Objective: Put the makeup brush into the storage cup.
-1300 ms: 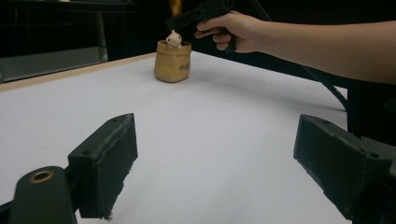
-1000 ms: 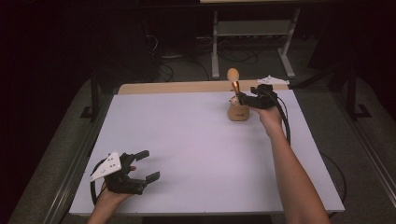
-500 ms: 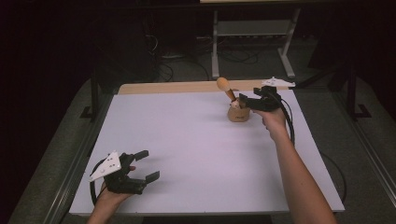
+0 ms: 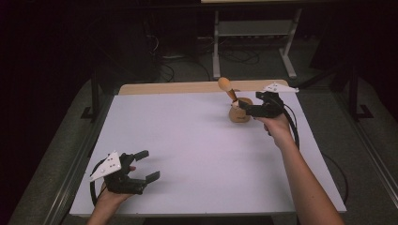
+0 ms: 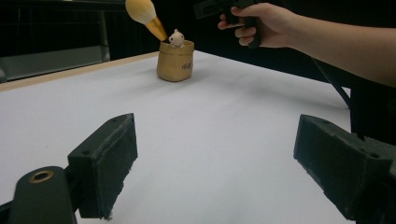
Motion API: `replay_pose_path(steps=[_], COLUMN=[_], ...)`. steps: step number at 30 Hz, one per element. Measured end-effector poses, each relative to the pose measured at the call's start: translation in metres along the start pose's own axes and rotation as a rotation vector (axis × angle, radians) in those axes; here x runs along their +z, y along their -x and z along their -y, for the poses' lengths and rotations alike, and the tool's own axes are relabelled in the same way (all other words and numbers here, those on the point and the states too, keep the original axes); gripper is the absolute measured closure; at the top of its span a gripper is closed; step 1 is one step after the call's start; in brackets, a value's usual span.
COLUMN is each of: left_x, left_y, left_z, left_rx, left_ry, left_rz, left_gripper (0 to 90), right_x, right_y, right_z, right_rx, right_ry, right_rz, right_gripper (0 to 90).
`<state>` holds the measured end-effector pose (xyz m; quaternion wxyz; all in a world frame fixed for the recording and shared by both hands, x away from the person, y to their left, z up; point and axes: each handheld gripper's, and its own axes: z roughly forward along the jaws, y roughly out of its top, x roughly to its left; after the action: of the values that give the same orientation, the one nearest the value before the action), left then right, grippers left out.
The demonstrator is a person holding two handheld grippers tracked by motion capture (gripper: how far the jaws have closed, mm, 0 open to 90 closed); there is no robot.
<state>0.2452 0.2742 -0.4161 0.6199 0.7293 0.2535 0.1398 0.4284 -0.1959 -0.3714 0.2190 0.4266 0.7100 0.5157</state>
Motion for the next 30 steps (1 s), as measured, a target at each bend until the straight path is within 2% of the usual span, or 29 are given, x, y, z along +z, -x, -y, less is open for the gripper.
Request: replay_pose_path(steps=[6, 19, 30], left_x=[-0.001, 0.0, -0.001], left_y=[0.0, 0.0, 0.0], left_z=[0.0, 0.001, 0.001], left_rx=[0.003, -0.004, -0.003], left_ry=[-0.004, 0.002, 0.0], left_rz=[-0.003, 0.001, -0.001], left_gripper=[13.2, 13.2, 13.2], right_x=[-0.011, -0.028, -0.044], right_y=[-0.007, -0.027, -0.039], right_z=[0.008, 0.027, 0.039], right_rx=[-0.026, -0.06, -0.054], right_ry=[0.009, 0.002, 0.007], right_rz=[-0.001, -0.052, -0.116], right_gripper=[13.1, 11.9, 6.6])
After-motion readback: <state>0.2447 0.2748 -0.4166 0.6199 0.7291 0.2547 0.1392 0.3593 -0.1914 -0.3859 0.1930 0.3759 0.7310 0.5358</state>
